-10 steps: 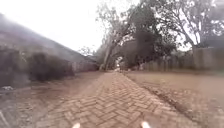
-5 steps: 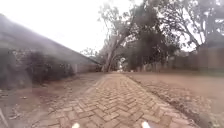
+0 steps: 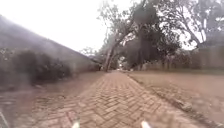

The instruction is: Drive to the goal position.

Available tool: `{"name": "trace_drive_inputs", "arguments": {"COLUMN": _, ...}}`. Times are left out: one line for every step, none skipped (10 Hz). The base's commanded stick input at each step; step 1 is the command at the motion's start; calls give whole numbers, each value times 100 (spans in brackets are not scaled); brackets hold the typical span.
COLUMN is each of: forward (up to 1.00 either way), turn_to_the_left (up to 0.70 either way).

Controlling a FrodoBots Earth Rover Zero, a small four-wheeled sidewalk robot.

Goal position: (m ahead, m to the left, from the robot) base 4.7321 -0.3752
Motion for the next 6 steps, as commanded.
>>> {"name": "trace_drive_inputs", "arguments": {"forward": 70, "turn_to_the_left": 7}}
{"name": "trace_drive_inputs", "arguments": {"forward": 70, "turn_to_the_left": 7}}
{"name": "trace_drive_inputs", "arguments": {"forward": 70, "turn_to_the_left": 7}}
{"name": "trace_drive_inputs", "arguments": {"forward": 70, "turn_to_the_left": 6}}
{"name": "trace_drive_inputs", "arguments": {"forward": 70, "turn_to_the_left": 6}}
{"name": "trace_drive_inputs", "arguments": {"forward": 70, "turn_to_the_left": 6}}
